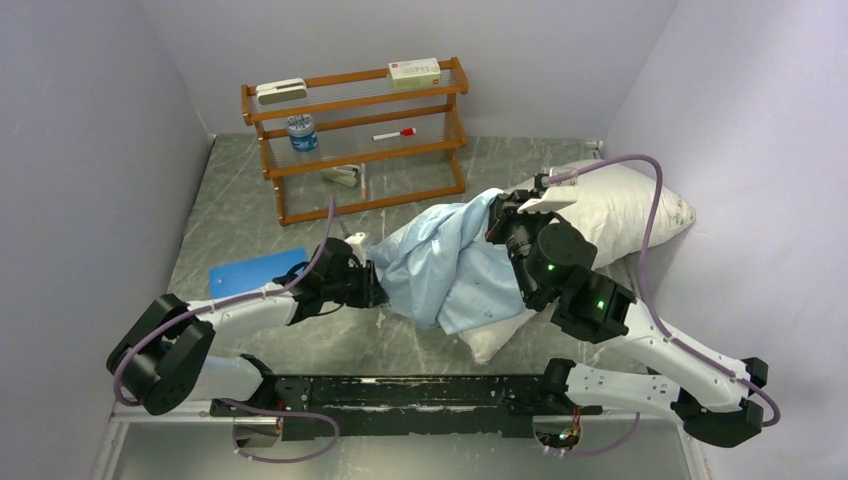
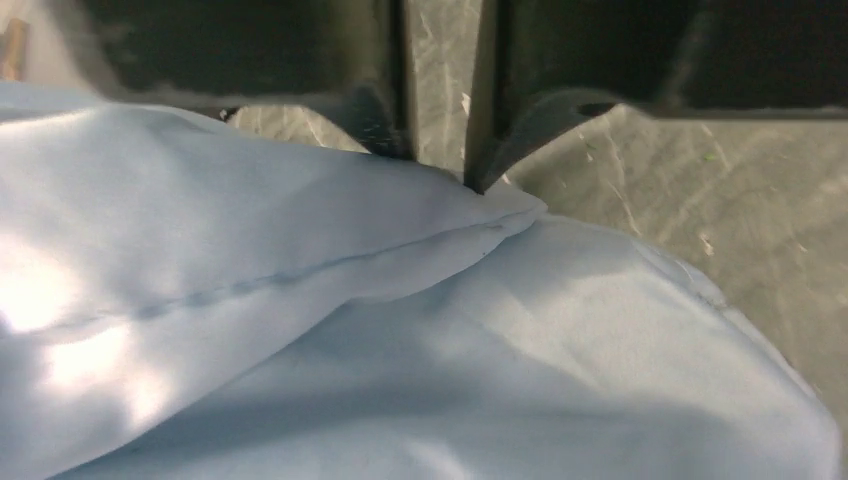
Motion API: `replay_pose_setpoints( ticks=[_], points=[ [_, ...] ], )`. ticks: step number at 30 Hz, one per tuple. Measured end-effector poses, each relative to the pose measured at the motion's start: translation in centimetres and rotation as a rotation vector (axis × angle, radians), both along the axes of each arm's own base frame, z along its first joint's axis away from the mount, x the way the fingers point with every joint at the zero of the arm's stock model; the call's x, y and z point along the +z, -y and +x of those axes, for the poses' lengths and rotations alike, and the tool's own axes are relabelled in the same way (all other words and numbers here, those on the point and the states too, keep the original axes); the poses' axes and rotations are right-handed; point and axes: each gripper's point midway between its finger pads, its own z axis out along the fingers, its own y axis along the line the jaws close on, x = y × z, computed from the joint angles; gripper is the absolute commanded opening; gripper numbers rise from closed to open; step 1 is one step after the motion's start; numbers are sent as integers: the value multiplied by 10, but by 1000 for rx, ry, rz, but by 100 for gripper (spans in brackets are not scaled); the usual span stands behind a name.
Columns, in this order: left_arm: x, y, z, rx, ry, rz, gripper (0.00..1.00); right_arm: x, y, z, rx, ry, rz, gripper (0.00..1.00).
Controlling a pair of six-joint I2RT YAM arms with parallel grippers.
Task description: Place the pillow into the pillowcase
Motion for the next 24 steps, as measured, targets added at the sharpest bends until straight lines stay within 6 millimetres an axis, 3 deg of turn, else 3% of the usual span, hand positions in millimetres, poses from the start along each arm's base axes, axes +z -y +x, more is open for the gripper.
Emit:
replay_pose_setpoints(
  ticks=[1,4,8,12,17,20,24],
  points=[
    [1,0,3,1,14,14,6,0,0,0,1,0,0,0],
    [20,-2,17,47,72,43,5,-1,0,0,1,0,-6,0],
    [80,-18,41,158,213,75,5,-4,-1,1,-1,2,-19,0],
    [171,-49,58,311,409,74,5,-3,1,2,-7,18,-39,0],
    [284,-103,57,508,625,80,5,18,8,1,-16,79,-43,0],
    [358,-135,48,613,736,75,5,45,16,-1,-26,143,-31,0],
    [457,-177,22,733,889,-2,5,92,33,-15,-3,263,60,0]
  ],
)
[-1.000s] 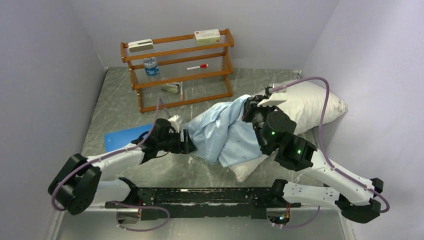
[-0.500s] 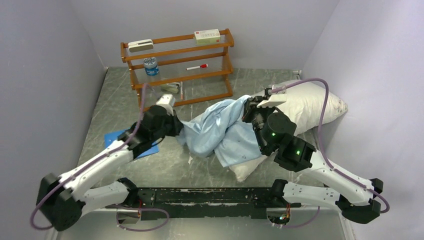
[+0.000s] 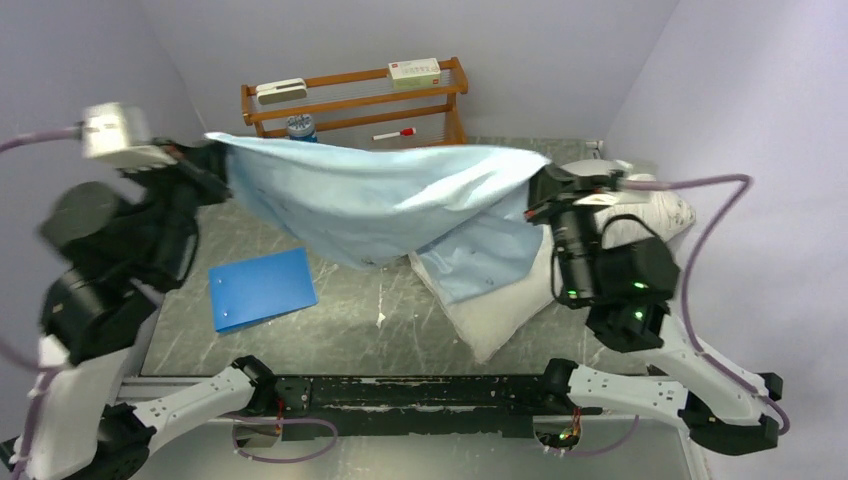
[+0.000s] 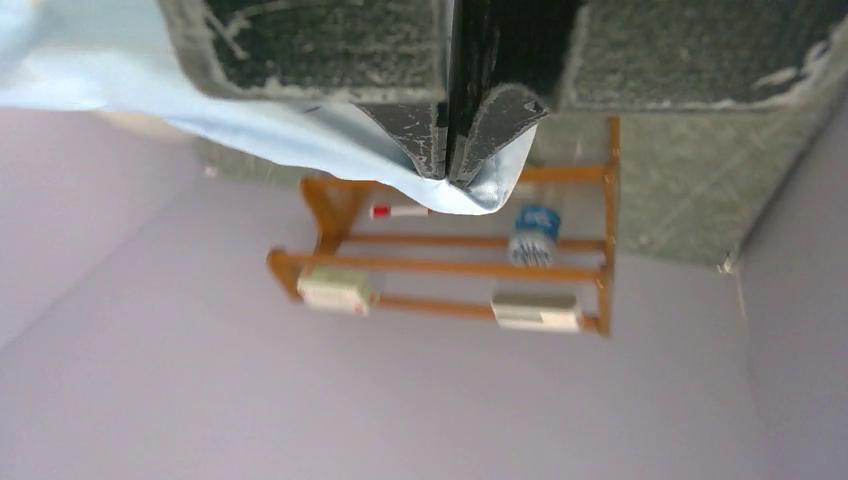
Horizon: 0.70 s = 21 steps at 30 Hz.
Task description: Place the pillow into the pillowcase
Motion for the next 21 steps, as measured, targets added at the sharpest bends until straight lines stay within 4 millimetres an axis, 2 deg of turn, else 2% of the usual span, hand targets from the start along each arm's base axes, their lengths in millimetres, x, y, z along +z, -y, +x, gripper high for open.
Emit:
replay_pose_setpoints(
  ticks=[3,5,8,10,11,14,16,18,20,21],
  points=[
    [50,-29,-25,46,103,-43,5,43,16,-16,40,120,86,0],
    [72,-45,-38,72,154,-61,5,68,23,-23,57,180,124,0],
    [77,-59,-42,126,163,-32,5,96,16,-23,65,219,134,0],
    [64,-64,-35,183,123,26,5,98,-3,-11,58,196,98,0],
    [56,-65,-30,209,95,61,5,91,-17,-2,51,171,62,0],
    [29,-66,-16,276,12,172,5,48,-64,29,43,75,-79,0],
    [18,-70,-12,313,-25,236,5,3,-98,56,64,2,-188,0],
    [12,-76,-10,355,-50,291,5,-40,-121,81,103,-66,-264,0],
    [14,-84,-13,398,-58,322,5,-69,-136,103,149,-115,-289,0],
    [18,-90,-16,421,-57,331,5,-77,-143,109,174,-127,-289,0]
  ],
)
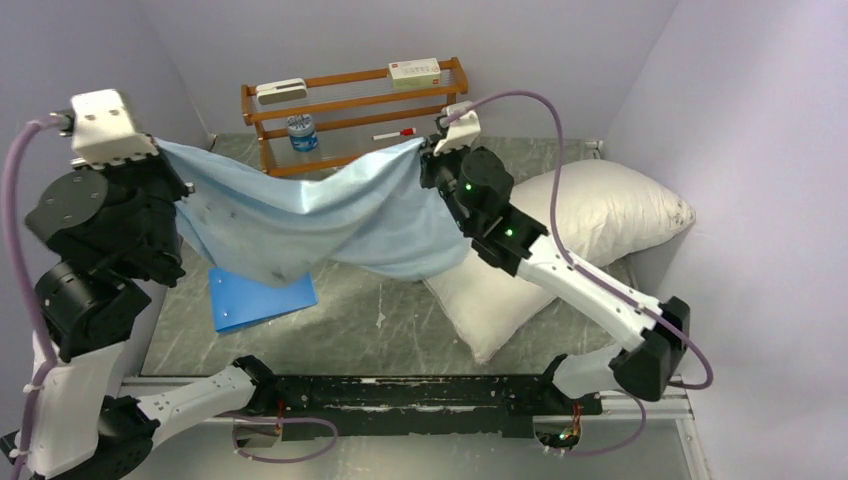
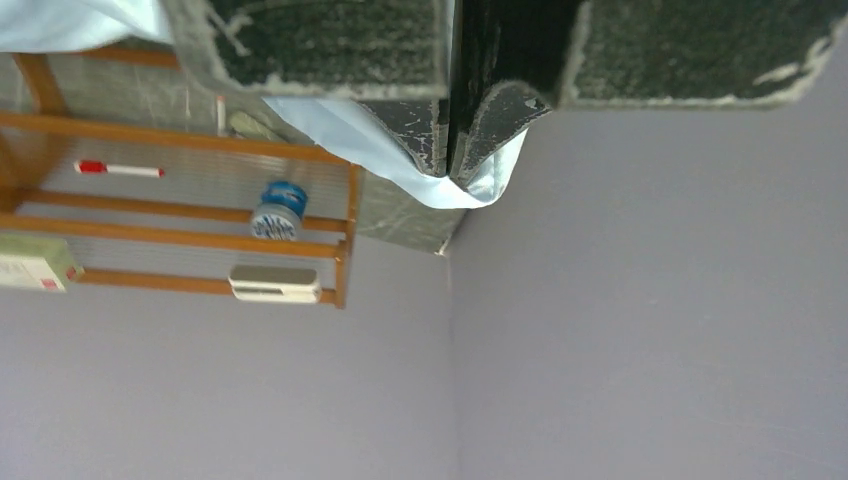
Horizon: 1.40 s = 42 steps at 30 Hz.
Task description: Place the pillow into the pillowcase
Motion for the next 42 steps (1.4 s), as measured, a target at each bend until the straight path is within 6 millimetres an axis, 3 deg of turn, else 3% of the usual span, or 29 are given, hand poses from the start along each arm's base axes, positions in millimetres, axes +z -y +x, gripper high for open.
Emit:
replay_pose_setpoints(
  ticks=[2,8,10,12,14,16,18,20,21,22,24,26,28,31,34,39,42],
  points=[
    [12,-12,-9,43,22,-3,5,-12,-14,13,58,-24,22,0],
    [47,-35,-39,32,143,-127,5,-19,-48,36,216,-65,140,0],
    [51,-29,-47,-64,188,-181,5,-29,-50,41,235,-96,160,16],
    [43,-8,-46,-193,198,-207,5,-48,-48,45,237,-141,156,41],
    [21,25,-39,-349,160,-223,5,-72,-42,48,215,-210,133,60],
    [-16,68,-25,-501,61,-223,5,-93,-33,51,173,-284,112,72],
    [-66,112,-10,-627,-87,-222,5,-112,-18,51,102,-367,97,80],
    [-134,154,-3,-744,-282,-229,5,-126,-1,47,18,-446,94,86],
    [-148,160,-1,-756,-326,-226,5,-130,7,44,-21,-475,97,90],
    [-174,172,-1,-788,-399,-234,5,-132,17,40,-69,-505,111,98],
    [-214,186,-10,-845,-507,-259,5,-130,38,30,-168,-552,165,100],
    [-227,197,-19,-913,-539,-289,5,-126,63,19,-278,-581,231,100],
    [-228,209,-28,-994,-543,-318,6,-119,86,10,-370,-584,294,100],
    [-223,225,-32,-1080,-521,-347,10,-109,116,4,-478,-564,367,100],
    [-234,237,-35,-1142,-530,-374,16,-109,147,4,-591,-548,420,100],
    [-272,258,-43,-1234,-631,-419,47,-146,195,13,-802,-610,410,100],
    [-281,263,-43,-1251,-672,-410,64,-178,224,18,-968,-696,404,100]
  ],
)
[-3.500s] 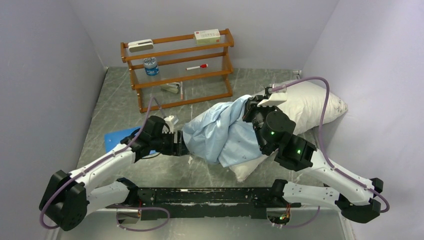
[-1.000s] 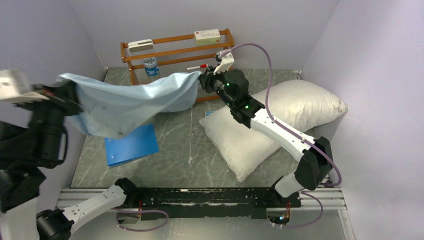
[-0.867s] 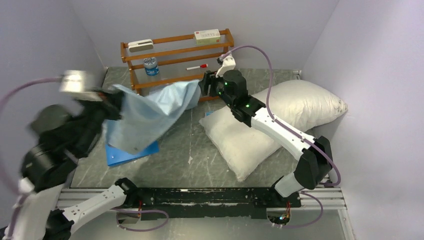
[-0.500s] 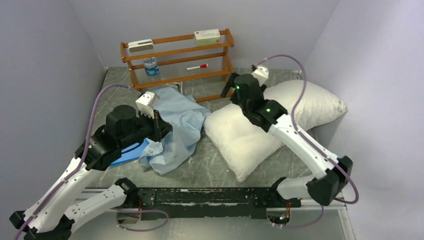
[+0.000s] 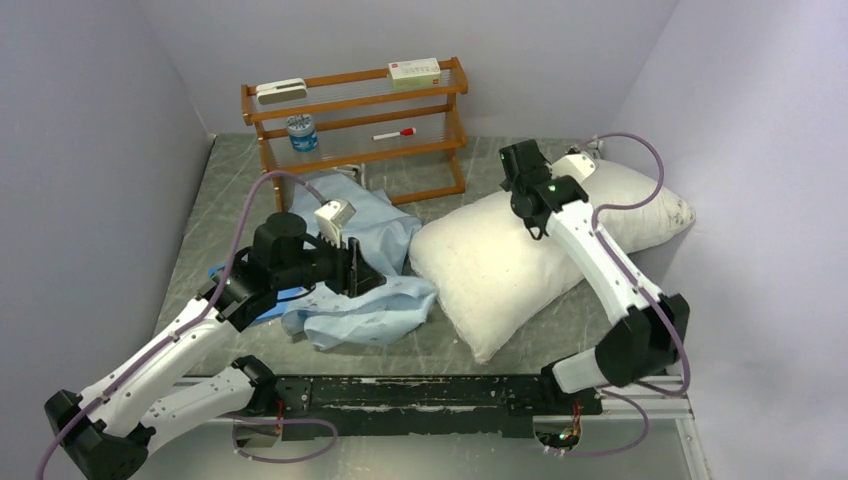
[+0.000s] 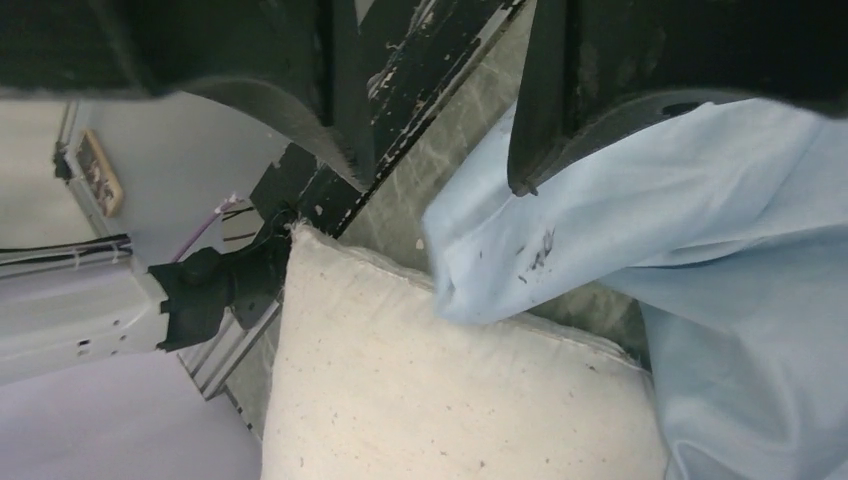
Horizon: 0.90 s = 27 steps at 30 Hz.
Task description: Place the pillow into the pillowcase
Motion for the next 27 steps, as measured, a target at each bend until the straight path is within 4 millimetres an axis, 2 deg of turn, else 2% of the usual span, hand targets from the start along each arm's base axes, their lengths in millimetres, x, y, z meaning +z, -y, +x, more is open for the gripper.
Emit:
replay_pose_setpoints(
  ticks=[3,6,10,15,17,20,21,24,27],
  points=[
    [6,-3,5,7,33,32,87,-20,15,2,-110,-81,17,100],
    [24,-11,13,45,107,51,96,-29,19,0,-185,-120,39,100],
    [42,-23,20,98,186,73,97,-44,30,-1,-277,-164,49,99],
    [37,-35,23,144,200,121,97,-81,42,4,-325,-254,10,87],
    [35,-39,24,159,201,137,97,-97,43,2,-314,-282,-13,77],
    [36,-47,24,184,215,153,96,-112,48,-1,-289,-294,-55,9],
    [37,-49,24,195,221,154,96,-113,49,-1,-273,-289,-69,0],
    [39,-55,25,223,233,159,95,-106,50,3,-215,-238,-81,0],
    [38,-59,25,241,236,162,94,-81,45,5,-105,-155,-74,0]
  ],
)
